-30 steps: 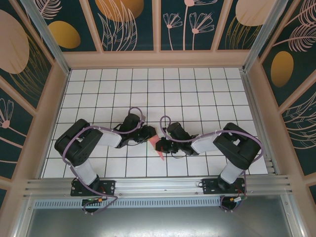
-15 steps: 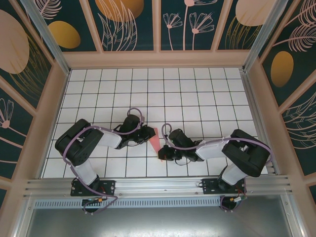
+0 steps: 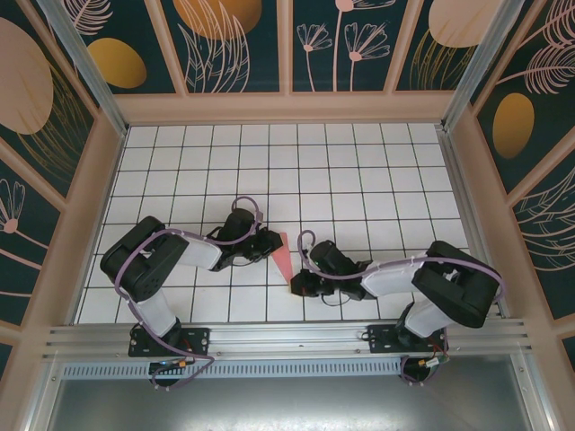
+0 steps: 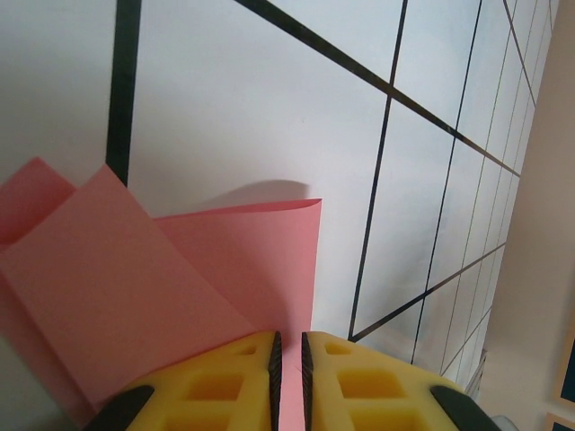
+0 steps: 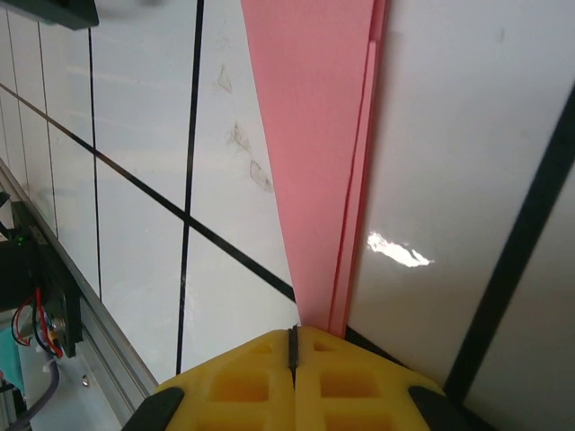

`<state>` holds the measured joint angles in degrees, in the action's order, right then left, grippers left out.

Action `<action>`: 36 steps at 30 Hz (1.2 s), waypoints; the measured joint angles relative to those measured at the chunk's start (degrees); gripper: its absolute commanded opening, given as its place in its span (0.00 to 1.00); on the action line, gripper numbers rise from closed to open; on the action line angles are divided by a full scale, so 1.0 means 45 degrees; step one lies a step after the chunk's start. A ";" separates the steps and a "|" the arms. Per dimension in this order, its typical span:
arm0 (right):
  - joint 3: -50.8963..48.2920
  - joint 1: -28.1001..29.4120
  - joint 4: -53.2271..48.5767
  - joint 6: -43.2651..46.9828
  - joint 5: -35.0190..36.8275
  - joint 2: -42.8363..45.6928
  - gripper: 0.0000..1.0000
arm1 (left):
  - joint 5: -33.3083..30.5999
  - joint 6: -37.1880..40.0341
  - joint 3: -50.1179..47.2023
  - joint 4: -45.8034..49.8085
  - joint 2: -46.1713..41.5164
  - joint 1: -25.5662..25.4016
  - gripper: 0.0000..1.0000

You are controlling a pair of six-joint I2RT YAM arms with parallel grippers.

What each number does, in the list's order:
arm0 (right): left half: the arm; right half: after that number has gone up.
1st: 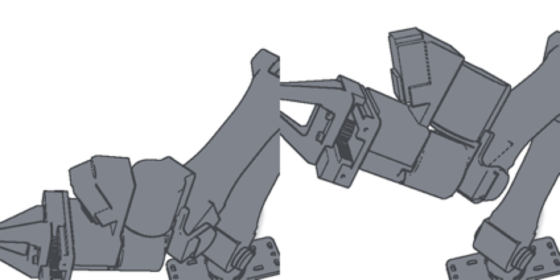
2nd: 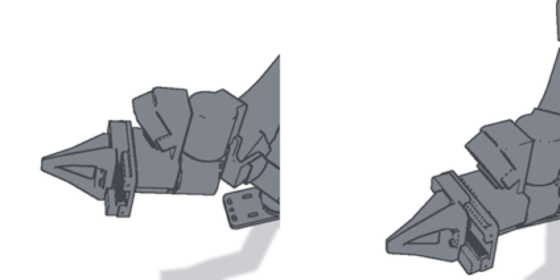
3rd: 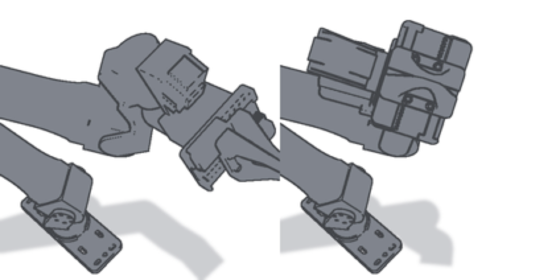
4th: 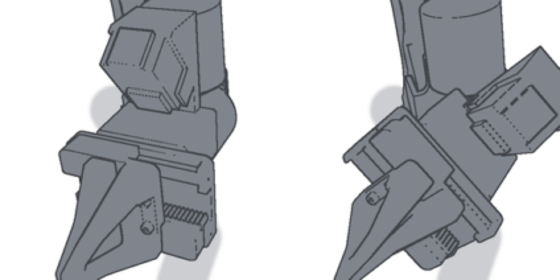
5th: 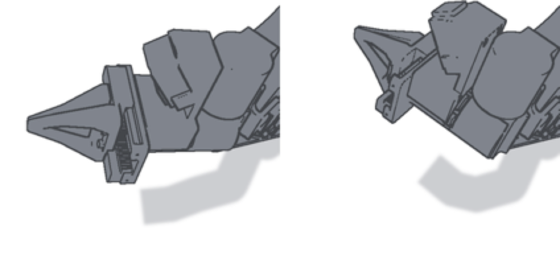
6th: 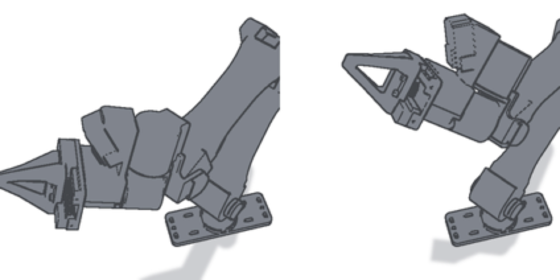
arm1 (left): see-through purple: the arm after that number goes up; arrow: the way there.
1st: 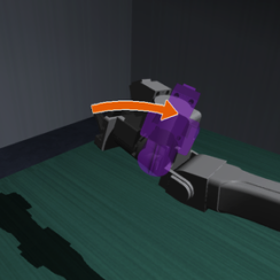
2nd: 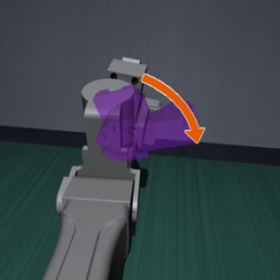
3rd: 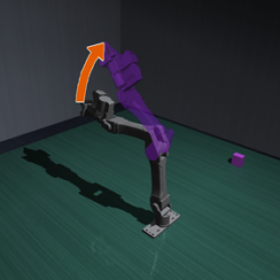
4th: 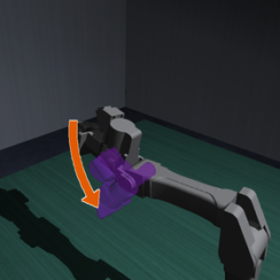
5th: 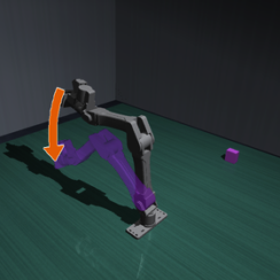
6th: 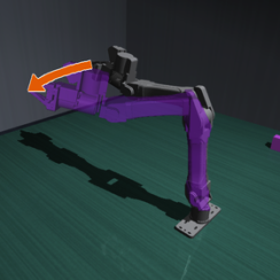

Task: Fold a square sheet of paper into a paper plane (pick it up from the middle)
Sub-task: Fold the wing for the fifth time at the center of the table.

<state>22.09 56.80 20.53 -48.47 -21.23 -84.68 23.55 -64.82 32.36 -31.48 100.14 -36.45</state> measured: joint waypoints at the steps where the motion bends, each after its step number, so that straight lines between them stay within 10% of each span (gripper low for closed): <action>1: -0.0053 0.0039 -0.0097 -0.0015 0.0024 0.0107 0.08 | 0.0000 0.0000 0.0000 0.0000 0.0000 0.0000 0.17; 18: 0.0350 -0.0039 -0.4677 0.0010 0.1841 0.2841 0.09 | -0.0010 0.0301 0.0102 0.0262 -0.0282 -0.0063 0.29; 36: 0.0607 -0.1107 -0.5236 -0.0418 0.5421 0.3827 0.32 | -0.2059 0.1511 0.0996 0.4954 -0.4779 -0.0044 0.47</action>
<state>24.82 51.81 -3.03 -50.35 3.16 -67.46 14.28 -58.02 36.84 -9.19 78.63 -36.64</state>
